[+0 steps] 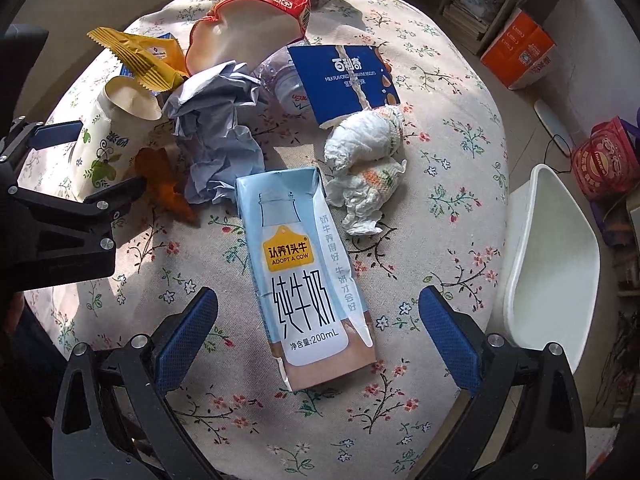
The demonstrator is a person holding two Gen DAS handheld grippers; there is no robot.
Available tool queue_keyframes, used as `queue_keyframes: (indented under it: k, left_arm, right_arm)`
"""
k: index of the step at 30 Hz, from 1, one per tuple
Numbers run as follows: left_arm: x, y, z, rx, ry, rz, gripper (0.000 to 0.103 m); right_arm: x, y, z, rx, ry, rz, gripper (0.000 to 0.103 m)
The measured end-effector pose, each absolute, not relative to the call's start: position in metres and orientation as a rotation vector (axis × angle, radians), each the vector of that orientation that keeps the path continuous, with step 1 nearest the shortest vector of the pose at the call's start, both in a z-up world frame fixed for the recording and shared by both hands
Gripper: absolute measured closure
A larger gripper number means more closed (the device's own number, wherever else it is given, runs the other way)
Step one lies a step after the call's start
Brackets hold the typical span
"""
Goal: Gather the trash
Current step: 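Grasp the white paper cup with the left tool while the right tool grasps the light blue milk carton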
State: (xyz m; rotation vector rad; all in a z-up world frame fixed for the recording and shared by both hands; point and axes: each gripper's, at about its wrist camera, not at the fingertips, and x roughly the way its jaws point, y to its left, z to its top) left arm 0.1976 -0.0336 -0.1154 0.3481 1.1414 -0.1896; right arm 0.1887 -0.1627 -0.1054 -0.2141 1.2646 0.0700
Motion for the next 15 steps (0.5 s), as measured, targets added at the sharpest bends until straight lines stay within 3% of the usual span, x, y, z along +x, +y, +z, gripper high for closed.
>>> queue_keyframes:
  k: [3, 8, 15]
  left_arm:
    - [0.197, -0.033, -0.118, 0.338, 1.16, -0.201, 0.037]
    - [0.189, -0.037, -0.117, 0.38, 1.136, -0.195, 0.044]
    - [0.188, -0.031, -0.109, 0.323, 1.148, -0.168, 0.057]
  right_arm:
    - [0.19, -0.164, -0.112, -0.217, 1.285, 0.065, 0.014]
    - [0.191, -0.167, -0.123, -0.212, 1.321, 0.061, 0.039]
    - [0.185, -0.163, -0.118, -0.188, 1.319, 0.085, 0.042]
